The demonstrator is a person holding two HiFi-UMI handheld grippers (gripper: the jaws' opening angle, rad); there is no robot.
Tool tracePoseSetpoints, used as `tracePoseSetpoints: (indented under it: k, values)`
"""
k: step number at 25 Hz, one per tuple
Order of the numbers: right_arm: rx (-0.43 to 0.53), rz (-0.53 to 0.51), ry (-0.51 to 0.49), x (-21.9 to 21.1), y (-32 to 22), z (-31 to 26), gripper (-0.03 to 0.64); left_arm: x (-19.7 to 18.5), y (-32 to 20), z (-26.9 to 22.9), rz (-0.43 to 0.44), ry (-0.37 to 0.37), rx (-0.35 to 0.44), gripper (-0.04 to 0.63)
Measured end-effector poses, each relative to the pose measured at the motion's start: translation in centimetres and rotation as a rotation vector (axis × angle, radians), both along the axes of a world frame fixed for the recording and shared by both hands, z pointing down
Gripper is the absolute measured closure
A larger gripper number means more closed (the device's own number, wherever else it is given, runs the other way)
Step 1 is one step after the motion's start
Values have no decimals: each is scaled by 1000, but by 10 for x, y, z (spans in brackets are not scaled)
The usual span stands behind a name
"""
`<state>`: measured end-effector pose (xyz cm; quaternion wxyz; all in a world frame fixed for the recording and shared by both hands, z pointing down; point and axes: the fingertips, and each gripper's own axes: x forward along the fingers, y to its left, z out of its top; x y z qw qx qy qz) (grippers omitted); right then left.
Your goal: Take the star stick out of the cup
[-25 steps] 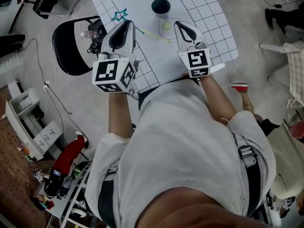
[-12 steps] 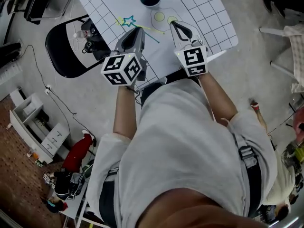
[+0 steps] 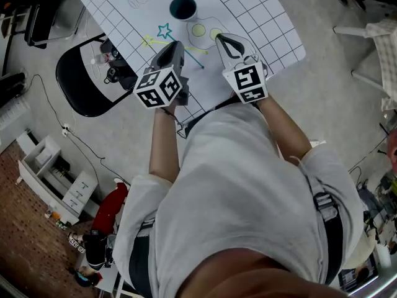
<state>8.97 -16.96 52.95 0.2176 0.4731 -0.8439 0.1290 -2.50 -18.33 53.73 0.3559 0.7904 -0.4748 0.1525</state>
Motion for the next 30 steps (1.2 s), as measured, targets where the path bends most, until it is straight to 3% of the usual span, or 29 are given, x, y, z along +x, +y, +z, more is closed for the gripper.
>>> tracePoseSetpoints:
  k: [7,17,25,30]
  values:
    - [-59,-54,8,-10,-17,22,617,-24,-30,45,-81,-73,-85,580]
    - [-130,-87,8,-9,-28,41,617,-32,-41,85,-156,-81,-199,580]
    - [-157,-86,-2,-7,-13,51,617,-30,-34,97,-125,-227,-194,578]
    - [-155,-84,-20,-14,-2,47,617,-32,-27,82,-78,-292,-154,525]
